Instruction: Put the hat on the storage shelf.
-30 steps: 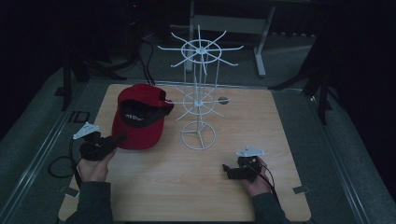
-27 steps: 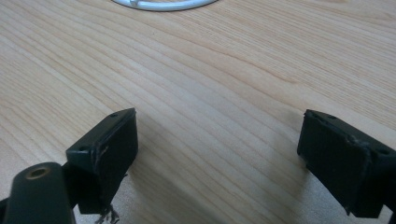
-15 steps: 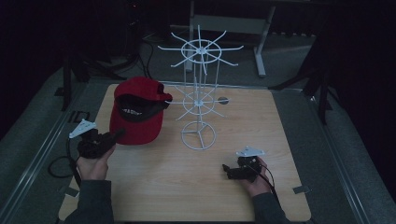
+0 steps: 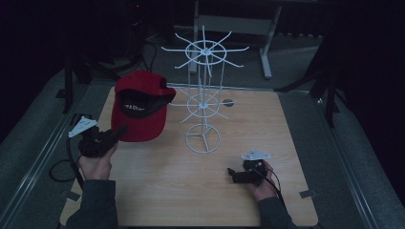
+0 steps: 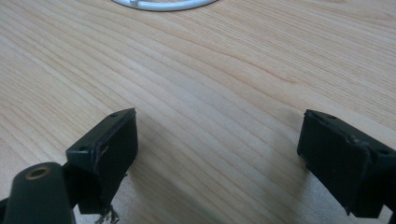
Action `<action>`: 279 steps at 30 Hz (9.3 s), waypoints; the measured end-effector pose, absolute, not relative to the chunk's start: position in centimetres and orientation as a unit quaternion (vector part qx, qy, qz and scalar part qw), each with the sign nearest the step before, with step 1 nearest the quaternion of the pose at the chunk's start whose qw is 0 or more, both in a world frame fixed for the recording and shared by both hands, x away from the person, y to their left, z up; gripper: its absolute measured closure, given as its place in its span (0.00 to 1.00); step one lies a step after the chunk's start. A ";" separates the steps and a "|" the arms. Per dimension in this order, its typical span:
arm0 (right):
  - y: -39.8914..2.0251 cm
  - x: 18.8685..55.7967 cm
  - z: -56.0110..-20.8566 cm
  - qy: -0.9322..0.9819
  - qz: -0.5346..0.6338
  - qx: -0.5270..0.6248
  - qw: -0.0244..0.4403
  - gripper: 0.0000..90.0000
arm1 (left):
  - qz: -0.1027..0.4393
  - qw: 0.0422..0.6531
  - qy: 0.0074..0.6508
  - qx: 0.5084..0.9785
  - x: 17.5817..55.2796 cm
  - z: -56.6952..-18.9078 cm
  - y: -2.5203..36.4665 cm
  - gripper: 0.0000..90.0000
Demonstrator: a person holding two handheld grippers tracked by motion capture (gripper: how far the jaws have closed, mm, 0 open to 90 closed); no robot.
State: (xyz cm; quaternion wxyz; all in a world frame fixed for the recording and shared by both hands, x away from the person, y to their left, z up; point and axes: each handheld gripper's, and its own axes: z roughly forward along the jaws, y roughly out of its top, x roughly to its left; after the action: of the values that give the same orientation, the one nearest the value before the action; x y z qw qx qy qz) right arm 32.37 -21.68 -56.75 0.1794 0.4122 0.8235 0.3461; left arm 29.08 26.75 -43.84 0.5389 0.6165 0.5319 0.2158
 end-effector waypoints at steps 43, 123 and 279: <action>-21.7 32.4 -56.7 0.823 0.346 0.412 0.180 0.13 | 0.241 0.585 0.509 0.583 29.2 -39.5 26.9 0.95; -21.7 32.4 -56.7 0.824 0.346 0.412 0.179 0.13 | 0.265 0.614 0.469 0.578 28.6 -35.1 26.2 0.95; -21.7 32.4 -56.7 0.824 0.346 0.411 0.179 0.13 | 0.245 0.586 0.464 0.618 26.8 -44.6 24.9 0.61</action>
State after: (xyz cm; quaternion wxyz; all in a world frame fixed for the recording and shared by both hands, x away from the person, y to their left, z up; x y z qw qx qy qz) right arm 32.40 -21.68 -56.74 0.1785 0.4106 0.8244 0.3461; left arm 26.75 24.89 -44.59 0.5859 0.6177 0.4641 0.2445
